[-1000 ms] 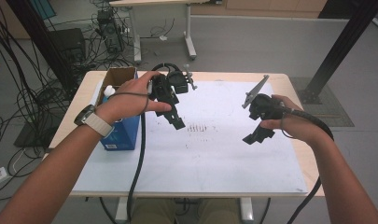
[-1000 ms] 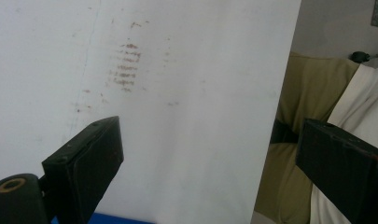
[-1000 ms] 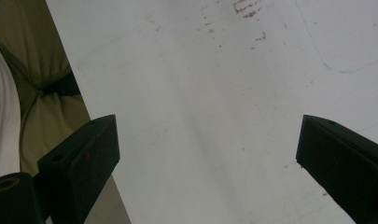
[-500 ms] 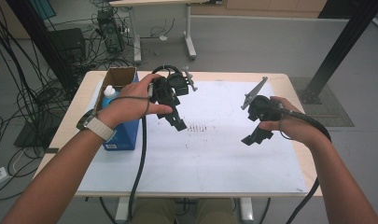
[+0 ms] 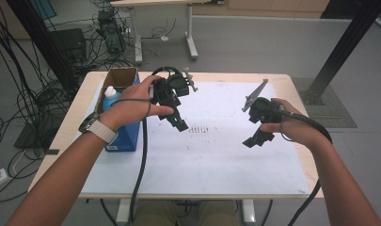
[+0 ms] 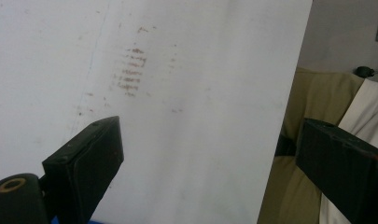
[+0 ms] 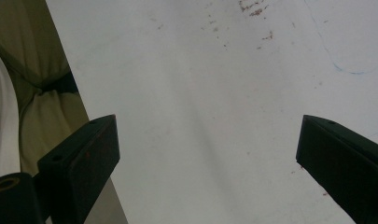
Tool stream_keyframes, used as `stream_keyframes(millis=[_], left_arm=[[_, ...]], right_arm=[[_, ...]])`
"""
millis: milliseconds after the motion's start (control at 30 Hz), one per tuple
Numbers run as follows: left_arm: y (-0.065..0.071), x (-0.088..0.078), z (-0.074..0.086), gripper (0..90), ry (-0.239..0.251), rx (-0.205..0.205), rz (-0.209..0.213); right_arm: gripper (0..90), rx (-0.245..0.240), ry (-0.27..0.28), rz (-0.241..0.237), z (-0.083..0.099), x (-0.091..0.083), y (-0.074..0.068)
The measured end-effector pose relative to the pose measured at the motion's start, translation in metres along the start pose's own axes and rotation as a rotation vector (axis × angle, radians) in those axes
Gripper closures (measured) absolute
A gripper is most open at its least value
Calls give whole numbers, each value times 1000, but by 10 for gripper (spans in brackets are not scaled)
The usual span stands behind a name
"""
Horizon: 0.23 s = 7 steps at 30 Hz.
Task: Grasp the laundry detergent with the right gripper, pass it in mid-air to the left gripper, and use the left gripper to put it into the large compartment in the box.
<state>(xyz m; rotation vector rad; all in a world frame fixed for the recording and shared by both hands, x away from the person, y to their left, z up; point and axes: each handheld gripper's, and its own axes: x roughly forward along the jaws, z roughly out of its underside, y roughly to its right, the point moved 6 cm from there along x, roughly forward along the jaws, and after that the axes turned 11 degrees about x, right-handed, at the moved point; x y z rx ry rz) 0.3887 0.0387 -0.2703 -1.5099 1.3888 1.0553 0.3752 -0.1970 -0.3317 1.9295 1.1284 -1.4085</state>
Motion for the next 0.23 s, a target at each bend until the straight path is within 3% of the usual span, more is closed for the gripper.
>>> stream_keyframes(millis=[233], left_arm=[[-2,1,1,81,12,-15,-9]], right_arm=[[58,-5,7,4,2,-2,-3]])
